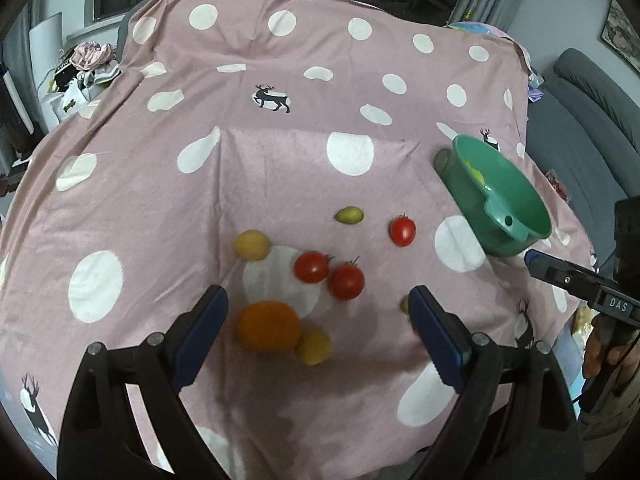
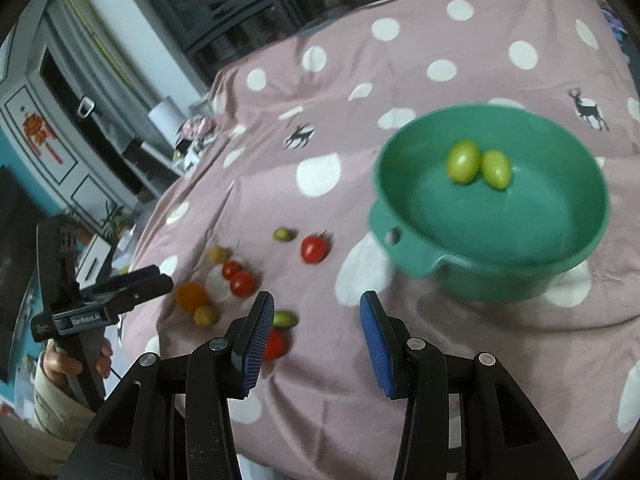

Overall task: Organize fruits
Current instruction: 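Open both tools to drop the green plums into the basin, then grasp a red cherry tomato with the right tool while the left tool grasps another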

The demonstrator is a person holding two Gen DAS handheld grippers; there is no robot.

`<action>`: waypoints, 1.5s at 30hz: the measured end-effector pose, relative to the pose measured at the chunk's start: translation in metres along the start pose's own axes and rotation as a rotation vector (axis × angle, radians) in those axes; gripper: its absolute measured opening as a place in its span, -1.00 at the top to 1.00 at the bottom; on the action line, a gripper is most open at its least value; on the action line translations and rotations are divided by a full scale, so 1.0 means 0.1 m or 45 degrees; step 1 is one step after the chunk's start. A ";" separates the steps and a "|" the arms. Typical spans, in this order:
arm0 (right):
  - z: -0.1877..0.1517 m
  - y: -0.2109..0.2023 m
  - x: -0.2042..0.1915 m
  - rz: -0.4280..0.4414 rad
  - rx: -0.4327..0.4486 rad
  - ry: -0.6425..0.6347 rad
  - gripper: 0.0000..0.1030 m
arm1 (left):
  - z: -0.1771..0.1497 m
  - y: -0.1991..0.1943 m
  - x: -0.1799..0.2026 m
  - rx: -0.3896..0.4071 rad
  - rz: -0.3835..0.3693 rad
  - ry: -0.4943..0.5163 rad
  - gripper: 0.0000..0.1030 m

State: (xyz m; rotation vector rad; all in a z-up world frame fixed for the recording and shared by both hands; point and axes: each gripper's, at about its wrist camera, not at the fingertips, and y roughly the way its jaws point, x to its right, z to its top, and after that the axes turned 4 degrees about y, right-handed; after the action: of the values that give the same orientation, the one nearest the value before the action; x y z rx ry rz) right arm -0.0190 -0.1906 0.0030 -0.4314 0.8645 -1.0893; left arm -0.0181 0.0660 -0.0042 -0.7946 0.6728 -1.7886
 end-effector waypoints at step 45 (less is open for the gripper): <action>-0.05 1.61 -1.07 -0.093 -0.311 -0.442 0.15 | -0.18 0.09 -0.47 0.065 -0.150 -0.094 -0.77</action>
State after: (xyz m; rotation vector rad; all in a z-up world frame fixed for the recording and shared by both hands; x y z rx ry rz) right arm 0.0512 -0.0259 -0.0683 -0.8357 0.6772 -0.9406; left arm -0.0146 0.1086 -0.0320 -0.8768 0.5399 -1.8654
